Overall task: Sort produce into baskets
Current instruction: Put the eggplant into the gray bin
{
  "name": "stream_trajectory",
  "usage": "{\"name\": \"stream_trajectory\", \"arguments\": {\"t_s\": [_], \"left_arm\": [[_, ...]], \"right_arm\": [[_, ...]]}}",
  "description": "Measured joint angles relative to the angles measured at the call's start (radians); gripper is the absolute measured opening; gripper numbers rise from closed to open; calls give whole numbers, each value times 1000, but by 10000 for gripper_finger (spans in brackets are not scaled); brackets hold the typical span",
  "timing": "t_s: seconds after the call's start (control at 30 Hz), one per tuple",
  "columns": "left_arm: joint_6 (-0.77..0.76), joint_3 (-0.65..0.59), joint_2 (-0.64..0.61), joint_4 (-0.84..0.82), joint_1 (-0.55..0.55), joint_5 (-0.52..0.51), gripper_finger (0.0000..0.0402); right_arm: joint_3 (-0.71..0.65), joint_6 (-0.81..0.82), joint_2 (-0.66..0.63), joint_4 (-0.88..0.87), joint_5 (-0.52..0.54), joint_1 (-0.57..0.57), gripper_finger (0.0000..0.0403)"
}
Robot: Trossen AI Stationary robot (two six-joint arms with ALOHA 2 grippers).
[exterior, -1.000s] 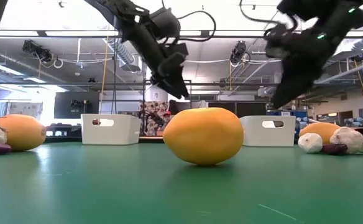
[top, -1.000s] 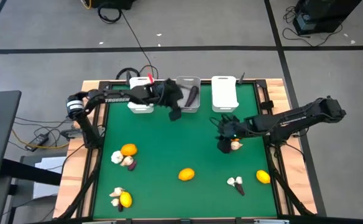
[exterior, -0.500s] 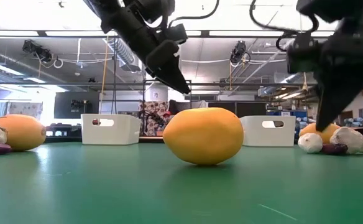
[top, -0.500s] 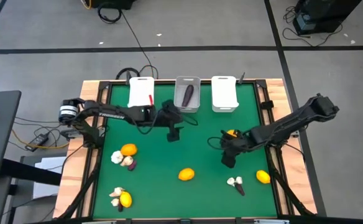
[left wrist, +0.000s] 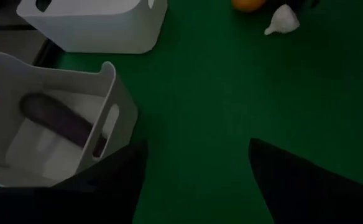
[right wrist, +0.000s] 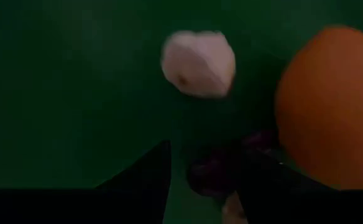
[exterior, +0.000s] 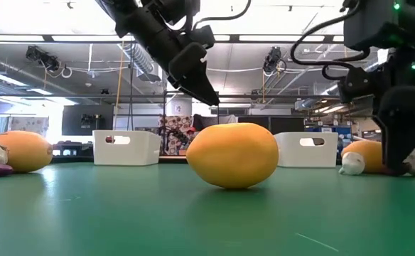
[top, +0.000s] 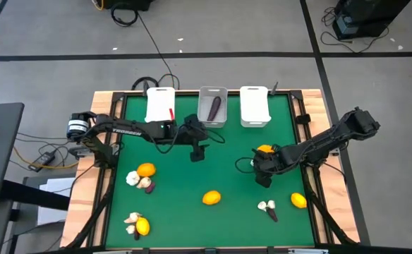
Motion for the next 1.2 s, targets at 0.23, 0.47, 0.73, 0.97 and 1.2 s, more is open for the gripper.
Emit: {"name": "stream_trajectory", "arguments": {"t_s": [0.23, 0.47, 0.73, 0.97, 1.2], "left_arm": [[-7, 0, 0, 12, 0, -1, 286], [-19, 0, 0, 10, 0, -1, 286], [-26, -46, 1, 82, 0, -1, 286], [-30, -144, 2, 221, 0, -1, 286], [-40, -150, 2, 244, 2, -1, 286]], "right_arm": [[2, 7, 4, -42, -18, 0, 173], [79, 103, -53, -226, -40, 5, 174], [12, 216, -70, -225, -61, -11, 174], [-44, 220, -70, -77, -89, -11, 174], [-80, 256, -70, -43, -97, -11, 164]]}}
